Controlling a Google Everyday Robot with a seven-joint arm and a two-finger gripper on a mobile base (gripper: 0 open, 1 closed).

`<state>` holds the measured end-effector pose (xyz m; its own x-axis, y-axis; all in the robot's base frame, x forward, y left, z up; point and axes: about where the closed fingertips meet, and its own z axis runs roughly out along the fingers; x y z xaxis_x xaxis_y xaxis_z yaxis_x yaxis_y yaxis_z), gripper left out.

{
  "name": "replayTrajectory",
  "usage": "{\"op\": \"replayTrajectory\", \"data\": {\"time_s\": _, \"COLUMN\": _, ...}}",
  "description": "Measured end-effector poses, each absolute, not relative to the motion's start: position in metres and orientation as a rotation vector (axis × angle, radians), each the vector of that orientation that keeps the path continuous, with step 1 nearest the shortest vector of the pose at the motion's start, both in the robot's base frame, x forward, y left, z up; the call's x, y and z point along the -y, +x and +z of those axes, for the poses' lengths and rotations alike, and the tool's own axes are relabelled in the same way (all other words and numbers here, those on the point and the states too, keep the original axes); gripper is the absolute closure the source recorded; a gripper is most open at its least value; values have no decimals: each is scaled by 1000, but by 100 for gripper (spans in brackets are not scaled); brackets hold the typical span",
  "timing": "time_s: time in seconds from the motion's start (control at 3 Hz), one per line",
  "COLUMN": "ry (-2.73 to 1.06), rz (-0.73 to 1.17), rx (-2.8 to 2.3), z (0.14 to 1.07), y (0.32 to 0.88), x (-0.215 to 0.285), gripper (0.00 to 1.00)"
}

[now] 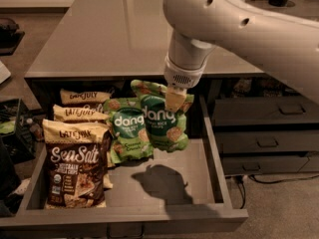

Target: Pick green rice chip bag from top drawer and place on counter

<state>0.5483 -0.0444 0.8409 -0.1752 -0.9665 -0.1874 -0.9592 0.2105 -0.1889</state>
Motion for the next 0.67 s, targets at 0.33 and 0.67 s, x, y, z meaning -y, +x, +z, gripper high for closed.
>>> {"op": "replayTrajectory", "data": {"time_s": 0.33, "ry": -1824, "rz": -47, "rx": -2227, "z": 842, "y": 547, "x": 46, "gripper": 100}}
{"op": "replayTrajectory", "data": {"time_s": 0.67, "ry": -1817, "rz": -91, "rx": -2222, "z": 855, "y": 549, "x": 50, "gripper": 100}}
